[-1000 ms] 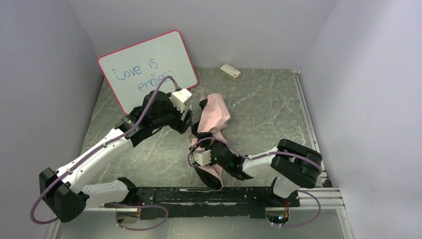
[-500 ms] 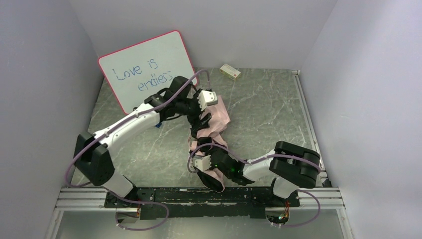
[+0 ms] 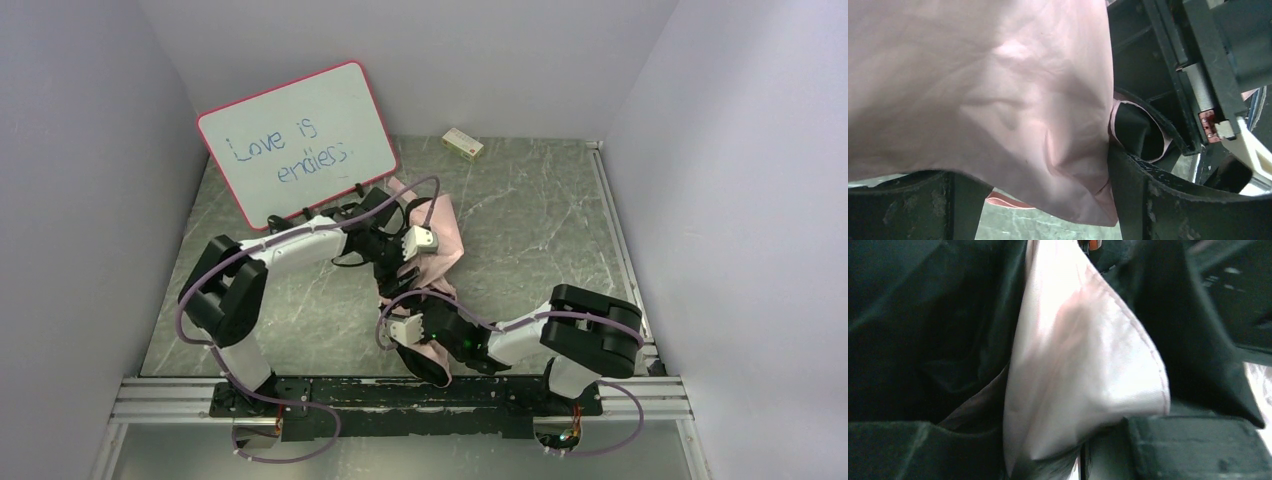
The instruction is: Put away the umbrella
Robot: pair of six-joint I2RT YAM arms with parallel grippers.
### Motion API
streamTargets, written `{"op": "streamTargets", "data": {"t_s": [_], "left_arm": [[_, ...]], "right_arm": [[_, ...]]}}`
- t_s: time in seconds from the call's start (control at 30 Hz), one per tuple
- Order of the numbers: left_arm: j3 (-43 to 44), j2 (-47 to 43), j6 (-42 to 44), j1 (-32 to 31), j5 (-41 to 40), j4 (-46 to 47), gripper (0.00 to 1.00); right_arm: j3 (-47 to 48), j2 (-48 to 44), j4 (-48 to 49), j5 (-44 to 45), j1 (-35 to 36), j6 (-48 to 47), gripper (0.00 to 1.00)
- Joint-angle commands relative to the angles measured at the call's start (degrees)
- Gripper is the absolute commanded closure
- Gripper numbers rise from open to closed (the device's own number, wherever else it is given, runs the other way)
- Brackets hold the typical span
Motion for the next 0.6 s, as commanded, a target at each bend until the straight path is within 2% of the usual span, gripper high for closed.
{"op": "streamTargets", "data": {"t_s": [0.0, 0.37, 0.57], "left_arm": [[-2.2, 1.7, 1.6, -0.8, 1.9, 3.4, 0.14], [-7.1, 5.8, 1.0, -3.3, -2.2, 10.6, 0.14], [-9.3, 6.1, 1.5, -3.3, -7.2, 14.5, 0.18]], "right_arm": [[-1.3, 1.1, -2.0, -2.9, 1.3, 1.1, 0.9], [-1.7, 0.7, 0.4, -3.2, 2.1, 1.6, 0.9], [-2.1, -0.6, 1.3, -3.9, 2.5, 1.7, 0.9]]}}
